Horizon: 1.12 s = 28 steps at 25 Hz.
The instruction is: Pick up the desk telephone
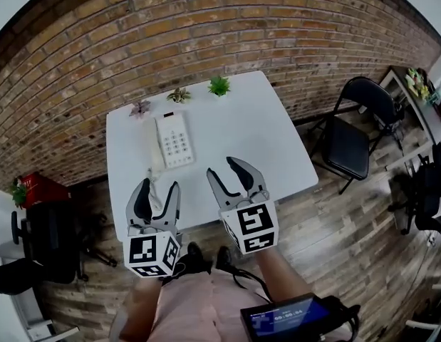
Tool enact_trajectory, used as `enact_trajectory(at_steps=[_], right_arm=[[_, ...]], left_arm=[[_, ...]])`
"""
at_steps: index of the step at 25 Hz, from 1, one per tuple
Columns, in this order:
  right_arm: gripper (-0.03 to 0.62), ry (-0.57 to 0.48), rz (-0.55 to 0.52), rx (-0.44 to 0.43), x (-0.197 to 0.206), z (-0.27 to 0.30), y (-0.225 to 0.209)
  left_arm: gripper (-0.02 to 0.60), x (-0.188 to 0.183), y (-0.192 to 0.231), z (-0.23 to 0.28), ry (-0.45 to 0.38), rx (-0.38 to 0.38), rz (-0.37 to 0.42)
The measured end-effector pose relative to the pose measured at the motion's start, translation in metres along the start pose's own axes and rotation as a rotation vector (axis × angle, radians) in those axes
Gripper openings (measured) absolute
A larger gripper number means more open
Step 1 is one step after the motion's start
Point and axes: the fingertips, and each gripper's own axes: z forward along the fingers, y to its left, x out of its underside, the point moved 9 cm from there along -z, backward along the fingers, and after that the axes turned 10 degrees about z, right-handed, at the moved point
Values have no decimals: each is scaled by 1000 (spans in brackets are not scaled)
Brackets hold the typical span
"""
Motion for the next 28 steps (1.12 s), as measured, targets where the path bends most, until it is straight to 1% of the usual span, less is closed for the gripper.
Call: enact_trajectory(at_steps=[5,10,14,24,28], right_arm=[[193,5,-25,-21,-9,21,-1],[193,24,-45,-41,-17,56,-3],[193,64,-49,-43,-14,86,-8],[196,167,-15,-51,3,167,-26],[201,222,-5,-50,13,195,-34]], left_arm=[[288,-4,16,9,-4,-26,-12],[296,2,42,31,10,-59,-51],[306,11,59,55,42,-56,-90],[319,40,100,122,135,-42,-143],[339,55,114,146,182,-36,-168]])
